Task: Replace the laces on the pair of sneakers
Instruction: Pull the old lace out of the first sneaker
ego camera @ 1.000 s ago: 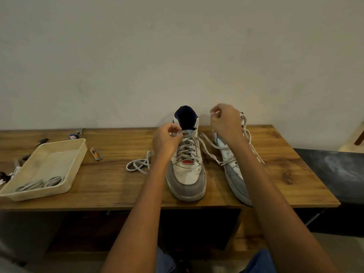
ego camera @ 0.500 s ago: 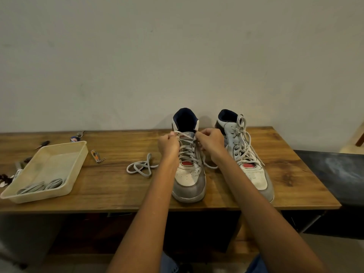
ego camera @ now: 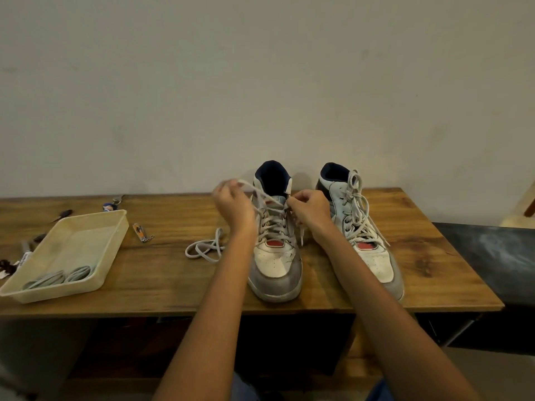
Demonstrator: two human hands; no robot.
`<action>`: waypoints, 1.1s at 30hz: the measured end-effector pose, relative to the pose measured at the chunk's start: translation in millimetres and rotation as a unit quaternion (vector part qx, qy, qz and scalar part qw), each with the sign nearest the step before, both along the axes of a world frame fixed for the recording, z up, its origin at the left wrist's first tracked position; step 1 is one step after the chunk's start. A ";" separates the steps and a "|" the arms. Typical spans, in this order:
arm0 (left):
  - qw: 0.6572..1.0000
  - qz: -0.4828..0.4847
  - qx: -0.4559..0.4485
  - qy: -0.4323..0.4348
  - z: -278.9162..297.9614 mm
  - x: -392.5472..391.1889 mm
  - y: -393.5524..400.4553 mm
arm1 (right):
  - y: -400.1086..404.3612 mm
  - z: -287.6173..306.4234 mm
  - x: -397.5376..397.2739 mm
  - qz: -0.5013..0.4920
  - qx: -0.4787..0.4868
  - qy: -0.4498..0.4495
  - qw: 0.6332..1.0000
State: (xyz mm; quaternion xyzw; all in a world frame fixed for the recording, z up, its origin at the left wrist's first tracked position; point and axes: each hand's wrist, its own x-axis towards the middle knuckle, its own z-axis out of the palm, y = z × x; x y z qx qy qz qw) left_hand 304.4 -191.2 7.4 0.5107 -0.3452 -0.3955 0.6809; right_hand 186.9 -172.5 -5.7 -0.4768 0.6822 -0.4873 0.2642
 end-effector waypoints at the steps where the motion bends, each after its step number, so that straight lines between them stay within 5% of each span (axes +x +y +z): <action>1: 0.992 0.001 0.032 0.125 4.2 4.2 0.7 | -0.3 -0.6 -0.3 0.003 0.000 -0.001 1.000; 2: 0.986 -0.008 0.057 0.159 6.0 7.4 2.2 | -0.6 -1.4 -0.7 0.004 0.000 0.003 1.000; 3: 0.992 -0.026 0.059 0.105 7.9 9.4 5.0 | -0.9 -2.1 -0.3 0.004 -0.002 0.010 1.000; 5: 0.983 -0.067 -0.005 -0.171 5.1 7.3 8.9 | -2.2 -2.5 0.5 0.003 -0.006 0.026 1.000; 7: 0.894 -0.102 -0.080 -0.428 -1.7 3.1 10.9 | -2.9 -2.1 0.9 0.002 -0.009 0.035 0.999; 9: 0.805 -0.098 -0.106 -0.576 -10.6 0.4 7.5 | -3.2 -1.5 0.8 0.000 -0.015 0.039 0.999; 11: 0.773 -0.081 -0.094 -0.622 -14.4 -0.9 6.6 | -2.9 -2.2 1.4 0.001 -0.020 0.045 0.999; 18: 0.749 -0.075 -0.066 -0.655 -21.0 -14.6 4.7 | -3.6 -3.0 2.0 0.002 -0.022 0.066 0.998; 20: 0.819 -0.119 -0.028 -0.561 -16.4 -16.0 5.3 | -5.2 -3.4 -0.1 0.001 -0.019 0.059 0.998; 22: 0.962 -0.174 0.038 -0.207 -1.1 -11.7 5.1 | -5.4 -3.5 -1.4 0.002 -0.015 0.046 0.999; 23: 0.982 -0.183 0.045 0.021 8.0 -6.7 5.7 | -5.1 -3.4 -1.7 0.002 -0.013 0.040 0.999; 24: 0.962 -0.178 0.025 0.207 15.1 -0.3 7.7 | -4.8 -3.5 -1.6 0.002 -0.011 0.036 0.999; 26: 0.924 -0.163 -0.011 0.345 21.1 9.2 10.1 | -3.6 -3.1 -0.3 0.005 -0.010 0.034 0.999; 27: 0.941 -0.158 -0.016 0.300 21.7 10.6 11.9 | -2.9 -2.6 0.3 0.007 -0.010 0.035 0.999; 29: 0.990 -0.141 -0.024 -0.001 15.8 7.4 14.8 | -2.9 -2.2 0.8 0.007 -0.008 0.041 0.999; 30: 0.967 -0.139 -0.052 -0.208 9.1 4.8 14.0 | -3.1 -2.2 0.5 0.007 -0.009 0.043 0.999; 31: 0.907 -0.147 -0.083 -0.386 1.5 1.4 11.9 | -3.0 -1.9 0.0 0.009 -0.011 0.045 0.999; 33: 0.807 -0.157 -0.085 -0.563 -5.1 -3.9 9.7 | -3.2 -1.7 -0.9 0.013 -0.014 0.051 0.998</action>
